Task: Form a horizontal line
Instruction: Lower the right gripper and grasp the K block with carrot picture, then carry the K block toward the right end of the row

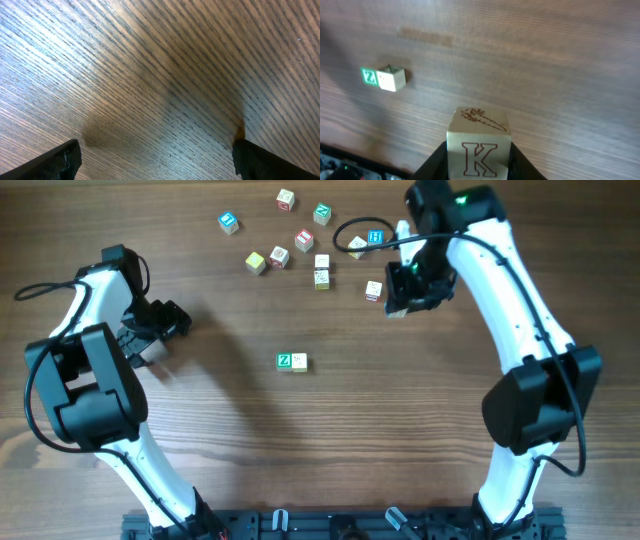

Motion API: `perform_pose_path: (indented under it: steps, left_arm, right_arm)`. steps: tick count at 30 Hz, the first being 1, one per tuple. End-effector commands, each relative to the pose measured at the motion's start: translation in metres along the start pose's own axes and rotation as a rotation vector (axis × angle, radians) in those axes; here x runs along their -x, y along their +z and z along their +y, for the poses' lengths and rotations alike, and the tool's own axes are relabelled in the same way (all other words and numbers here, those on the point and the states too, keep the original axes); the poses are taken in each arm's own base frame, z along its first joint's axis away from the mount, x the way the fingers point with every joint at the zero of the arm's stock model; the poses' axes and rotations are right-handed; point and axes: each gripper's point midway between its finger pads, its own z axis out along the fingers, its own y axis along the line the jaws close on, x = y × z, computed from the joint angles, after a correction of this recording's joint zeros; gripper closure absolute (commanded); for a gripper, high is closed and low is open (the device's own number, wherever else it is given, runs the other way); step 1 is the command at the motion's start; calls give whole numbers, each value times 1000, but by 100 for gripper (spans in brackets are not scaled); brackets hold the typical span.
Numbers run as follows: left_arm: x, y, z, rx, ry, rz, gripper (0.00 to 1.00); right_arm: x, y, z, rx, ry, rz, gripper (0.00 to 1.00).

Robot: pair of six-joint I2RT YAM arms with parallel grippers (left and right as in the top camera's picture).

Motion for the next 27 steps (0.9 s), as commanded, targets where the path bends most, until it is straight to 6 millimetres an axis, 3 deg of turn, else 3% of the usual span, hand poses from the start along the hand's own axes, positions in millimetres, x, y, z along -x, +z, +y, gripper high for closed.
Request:
perform_pose_path:
  steps: [1,7,10,27]
  left_arm:
    - [-1,10,9,43,-4,10,0]
    - [-1,10,9,43,-4,10,0]
    - [-1,10,9,43,-4,10,0]
    - [-1,10,9,43,-4,10,0]
  right_arm:
    - [-15,39,20,-1,9,68,79]
    - [-30,76,32,-12,-19,106,79]
    - [-32,83,33,-15,-5,108,79]
    - [-26,86,42,-8,-15,76,79]
